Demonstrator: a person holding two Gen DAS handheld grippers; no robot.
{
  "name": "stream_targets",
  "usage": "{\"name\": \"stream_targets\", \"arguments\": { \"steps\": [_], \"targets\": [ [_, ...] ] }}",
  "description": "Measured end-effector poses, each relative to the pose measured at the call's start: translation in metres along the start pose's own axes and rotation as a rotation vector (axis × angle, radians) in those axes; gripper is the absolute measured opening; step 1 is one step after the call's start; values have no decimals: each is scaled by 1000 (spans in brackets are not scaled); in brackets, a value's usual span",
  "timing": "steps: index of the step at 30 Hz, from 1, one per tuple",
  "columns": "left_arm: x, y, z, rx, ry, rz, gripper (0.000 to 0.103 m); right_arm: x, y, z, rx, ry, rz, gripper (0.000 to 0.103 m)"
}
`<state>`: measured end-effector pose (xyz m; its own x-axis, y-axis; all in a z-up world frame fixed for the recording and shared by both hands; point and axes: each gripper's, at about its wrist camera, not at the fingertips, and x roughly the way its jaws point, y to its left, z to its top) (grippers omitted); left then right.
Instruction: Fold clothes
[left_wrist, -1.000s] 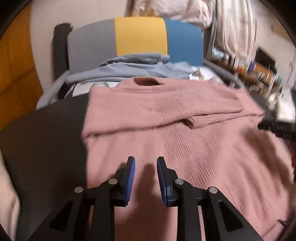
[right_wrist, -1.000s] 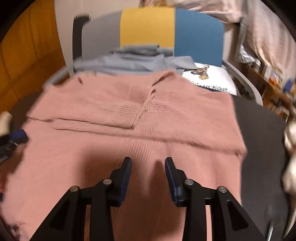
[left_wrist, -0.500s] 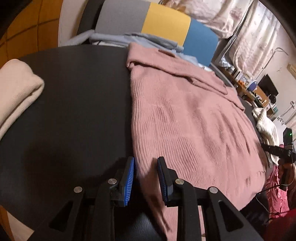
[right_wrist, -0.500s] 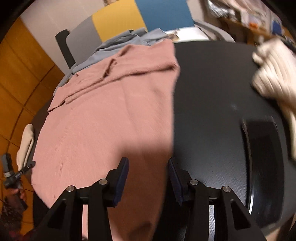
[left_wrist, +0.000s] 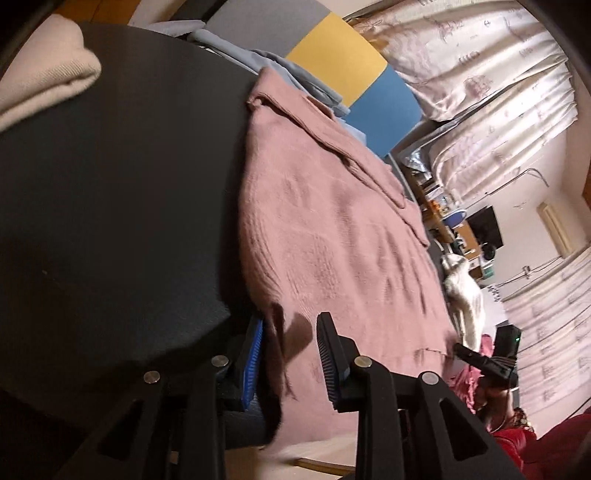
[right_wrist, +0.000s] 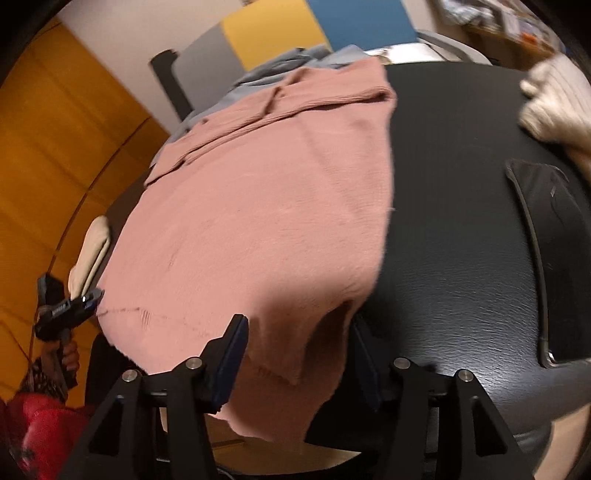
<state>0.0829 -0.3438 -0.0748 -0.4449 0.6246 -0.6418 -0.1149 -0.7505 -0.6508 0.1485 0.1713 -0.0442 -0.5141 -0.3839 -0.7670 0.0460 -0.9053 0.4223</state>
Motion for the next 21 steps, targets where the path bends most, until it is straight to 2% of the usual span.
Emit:
{"name": "stream_targets", "arguments": {
  "steps": [4, 7, 9, 11, 14, 15, 17, 19, 21],
  "targets": [
    [2, 1, -1, -30, 3, -30, 28, 3, 1, -6, 36, -17, 83, 54],
    [4, 0, -2, -36, 1, -37, 28, 5, 3, -5, 35, -20, 79, 54],
    [5, -1, -4, -44, -5, -41, 28, 8, 3, -3, 49, -10, 99, 48],
    [7, -2, -6, -45, -10, -42, 28, 9, 4, -3, 51, -2, 106, 46],
    [7, -7, -11, -31, 8, -44, 28, 12, 11, 0, 12, 13, 68, 30],
    [8, -9, -13, -25, 21, -49, 28, 15, 11, 2, 8, 30, 87, 11],
    [10, -12, -14, -9, 32, -50, 28, 20, 16, 2, -12, 56, 76, 11],
    [12, -11, -13, -24, 46, -51, 24, 20, 18, 4, -17, 53, 70, 11],
    [13, -9, -12, -46, 62, -57, 9, 19, 14, 5, 10, 50, 90, 11]
  ]
}}
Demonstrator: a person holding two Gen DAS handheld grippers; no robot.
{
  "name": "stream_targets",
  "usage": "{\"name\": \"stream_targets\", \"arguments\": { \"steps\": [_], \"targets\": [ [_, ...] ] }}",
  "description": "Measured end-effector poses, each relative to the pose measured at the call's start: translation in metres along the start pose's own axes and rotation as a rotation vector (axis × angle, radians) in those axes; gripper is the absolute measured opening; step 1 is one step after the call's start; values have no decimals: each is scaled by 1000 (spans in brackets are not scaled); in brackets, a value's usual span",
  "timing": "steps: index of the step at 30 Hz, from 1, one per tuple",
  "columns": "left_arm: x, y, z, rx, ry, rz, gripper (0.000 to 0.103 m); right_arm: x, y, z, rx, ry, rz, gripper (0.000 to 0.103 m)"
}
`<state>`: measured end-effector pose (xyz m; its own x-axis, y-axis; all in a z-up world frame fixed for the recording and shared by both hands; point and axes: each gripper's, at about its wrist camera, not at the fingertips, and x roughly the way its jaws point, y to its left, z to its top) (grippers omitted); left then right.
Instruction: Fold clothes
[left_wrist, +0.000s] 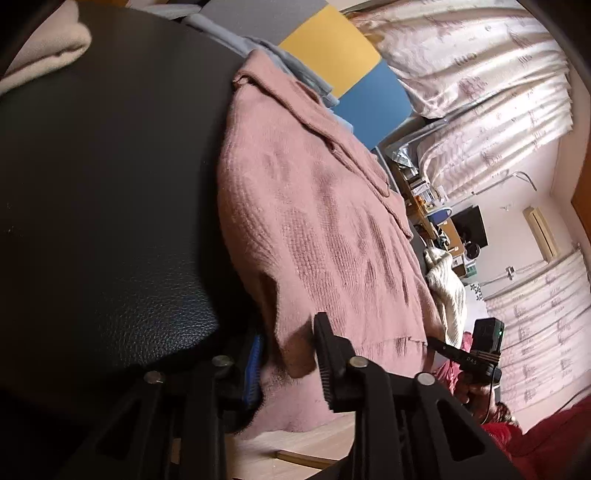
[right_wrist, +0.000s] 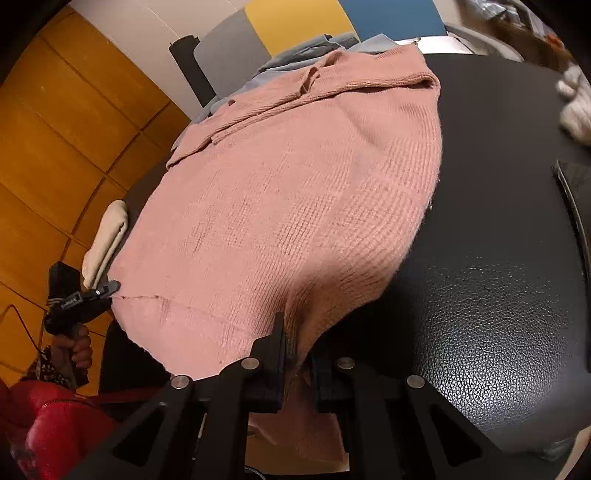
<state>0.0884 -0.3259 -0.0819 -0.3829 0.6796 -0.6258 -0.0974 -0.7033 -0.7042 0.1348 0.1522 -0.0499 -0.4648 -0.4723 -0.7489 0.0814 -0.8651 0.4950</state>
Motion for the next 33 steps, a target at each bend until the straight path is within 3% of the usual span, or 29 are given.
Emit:
{"name": "stream_targets", "arguments": {
  "steps": [4, 11, 22, 26, 30, 33],
  "targets": [
    [-8, -9, -1, 31, -5, -24, 8, -12, -5, 2, 69, -40, 69, 11],
    [-44, -32, 1, 57, -85, -195, 8, -43, -5, 7, 88, -128, 211, 11],
    [-85, -28, -12, -167, -169, -457, 8, -87, 0, -7, 170, -128, 414, 10],
    [-74, -35, 25, -190, -180, -522, 8, -85, -7, 27, 254, -158, 493, 10],
    [-51, -40, 76, -205, -178, -531, 8, -67, -18, 80, 330, -195, 541, 10],
    [-31, -37, 117, -222, -184, -495, 8, -44, -33, 122, 398, -214, 546, 10]
  ]
}}
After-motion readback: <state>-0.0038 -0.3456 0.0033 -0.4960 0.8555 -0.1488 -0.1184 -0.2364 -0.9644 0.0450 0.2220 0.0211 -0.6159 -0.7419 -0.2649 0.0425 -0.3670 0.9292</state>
